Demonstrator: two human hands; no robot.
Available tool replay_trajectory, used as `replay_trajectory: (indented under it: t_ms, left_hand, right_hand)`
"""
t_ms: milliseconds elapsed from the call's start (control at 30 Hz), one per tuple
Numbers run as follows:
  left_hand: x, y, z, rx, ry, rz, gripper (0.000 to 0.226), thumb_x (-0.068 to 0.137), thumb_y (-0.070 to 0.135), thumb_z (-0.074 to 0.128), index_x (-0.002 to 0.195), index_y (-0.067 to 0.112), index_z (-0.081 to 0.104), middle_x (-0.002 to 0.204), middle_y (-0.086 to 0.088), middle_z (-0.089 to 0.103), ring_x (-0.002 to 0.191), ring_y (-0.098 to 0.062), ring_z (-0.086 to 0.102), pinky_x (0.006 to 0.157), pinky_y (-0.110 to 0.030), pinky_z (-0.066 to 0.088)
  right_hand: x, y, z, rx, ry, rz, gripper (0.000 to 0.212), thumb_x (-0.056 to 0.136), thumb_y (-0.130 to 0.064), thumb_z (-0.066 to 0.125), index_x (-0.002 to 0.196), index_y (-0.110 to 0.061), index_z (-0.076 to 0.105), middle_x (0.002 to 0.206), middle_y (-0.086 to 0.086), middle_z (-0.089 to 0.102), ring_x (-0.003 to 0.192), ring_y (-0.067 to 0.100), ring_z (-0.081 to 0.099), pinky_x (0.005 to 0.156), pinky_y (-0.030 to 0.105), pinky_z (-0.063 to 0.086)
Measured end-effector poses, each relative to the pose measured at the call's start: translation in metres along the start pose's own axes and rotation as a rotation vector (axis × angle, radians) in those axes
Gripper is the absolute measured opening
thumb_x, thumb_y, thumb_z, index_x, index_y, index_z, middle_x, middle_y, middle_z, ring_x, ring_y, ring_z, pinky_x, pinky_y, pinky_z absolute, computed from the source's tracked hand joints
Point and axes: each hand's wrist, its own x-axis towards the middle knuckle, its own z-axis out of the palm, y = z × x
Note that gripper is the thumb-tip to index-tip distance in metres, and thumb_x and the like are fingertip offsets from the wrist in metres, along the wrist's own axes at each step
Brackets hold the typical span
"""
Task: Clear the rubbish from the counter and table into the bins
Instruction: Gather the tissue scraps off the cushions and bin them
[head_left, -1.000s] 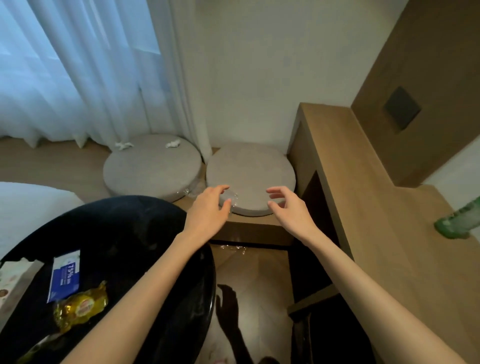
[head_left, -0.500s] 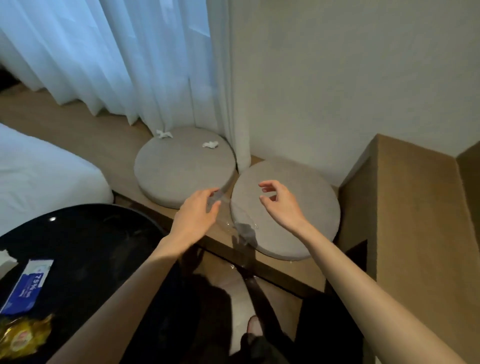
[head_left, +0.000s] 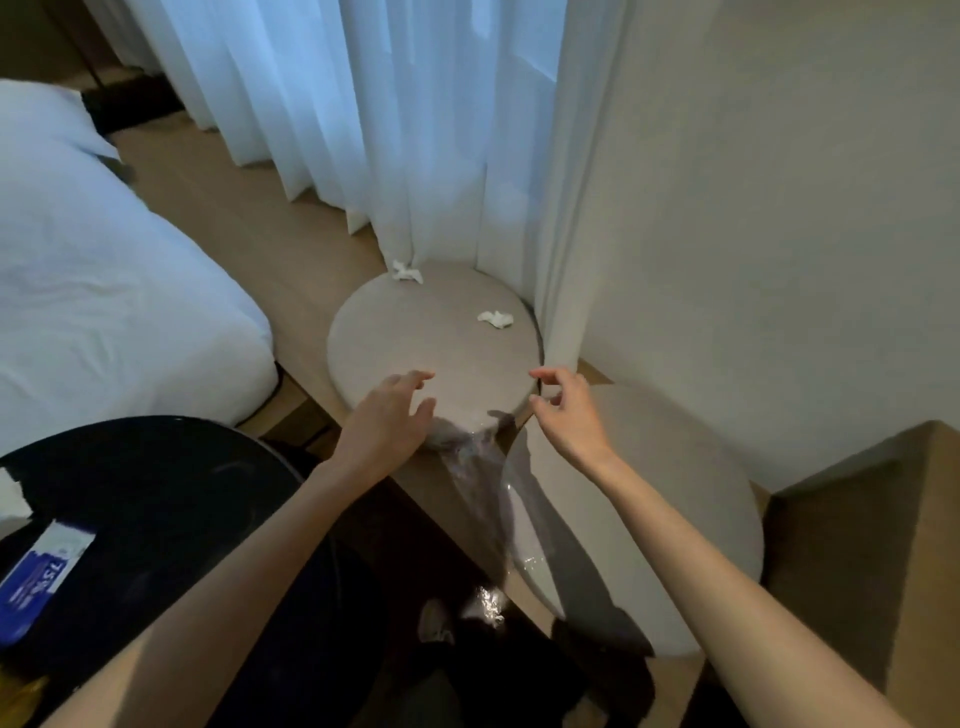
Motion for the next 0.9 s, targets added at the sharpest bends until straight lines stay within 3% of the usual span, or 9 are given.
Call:
replay_trajectory:
  t_ms: [100, 200, 333, 467, 767, 900]
  left_hand:
    - [0.038, -0.006, -0.002, -0.012, -0.007, -0.005, 0.043, 0.096, 0.028, 0.045, 0.139, 0.021, 0.041, 0.132, -0.005, 0.051, 0.118, -0.022, 0.051, 0.098, -0.04, 0.045]
    - [0.076, -0.014, -0.002, 0.011, -0.012, -0.001, 0.045, 0.096, 0.028, 0.044, 0.14, 0.02, 0.04, 0.133, -0.006, 0.051, 0.12, -0.023, 0.05, 0.1, -0.041, 0.043]
    - [0.128, -0.023, -0.001, 0.014, -0.023, -0.022, 0.049, 0.095, 0.029, 0.046, 0.142, 0.02, 0.035, 0.14, -0.007, 0.046, 0.13, -0.026, 0.043, 0.106, -0.042, 0.037]
    - [0.172, -0.03, 0.001, 0.0, -0.015, -0.064, 0.055, 0.096, 0.031, 0.045, 0.147, 0.02, 0.028, 0.146, -0.008, 0.039, 0.134, -0.025, 0.037, 0.109, -0.04, 0.031]
    - [0.275, -0.069, 0.019, 0.014, 0.041, -0.131, 0.06, 0.095, 0.034, 0.047, 0.149, 0.022, 0.023, 0.149, -0.007, 0.032, 0.137, -0.023, 0.031, 0.109, -0.039, 0.03]
    - [0.328, -0.105, 0.031, 0.042, 0.04, -0.153, 0.063, 0.095, 0.037, 0.047, 0.149, 0.024, 0.018, 0.154, -0.005, 0.024, 0.141, -0.024, 0.026, 0.112, -0.041, 0.029]
  right_hand:
    - [0.036, -0.002, 0.01, 0.018, -0.016, 0.022, 0.035, 0.089, -0.013, 0.053, 0.124, -0.018, 0.055, 0.127, 0.008, 0.049, 0.098, 0.016, 0.049, 0.102, 0.043, 0.042]
    - [0.067, -0.006, 0.016, 0.032, -0.031, 0.037, 0.035, 0.091, -0.017, 0.054, 0.126, -0.019, 0.054, 0.129, 0.008, 0.049, 0.112, 0.021, 0.051, 0.104, 0.04, 0.04]
    - [0.114, -0.006, 0.023, -0.021, -0.058, 0.007, 0.037, 0.091, -0.017, 0.054, 0.128, -0.019, 0.053, 0.128, 0.01, 0.05, 0.104, 0.019, 0.051, 0.102, 0.038, 0.04]
    - [0.16, -0.004, 0.033, -0.038, -0.067, -0.004, 0.039, 0.091, -0.019, 0.055, 0.129, -0.018, 0.051, 0.132, 0.008, 0.05, 0.123, 0.019, 0.046, 0.104, 0.035, 0.04]
    - [0.263, 0.023, 0.061, -0.146, -0.094, 0.032, 0.041, 0.089, -0.021, 0.055, 0.13, -0.023, 0.049, 0.135, 0.006, 0.047, 0.129, 0.024, 0.04, 0.111, 0.041, 0.03]
    - [0.312, 0.042, 0.083, -0.189, -0.08, 0.05, 0.04, 0.089, -0.021, 0.056, 0.129, -0.023, 0.051, 0.131, 0.008, 0.05, 0.127, 0.025, 0.041, 0.107, 0.037, 0.03]
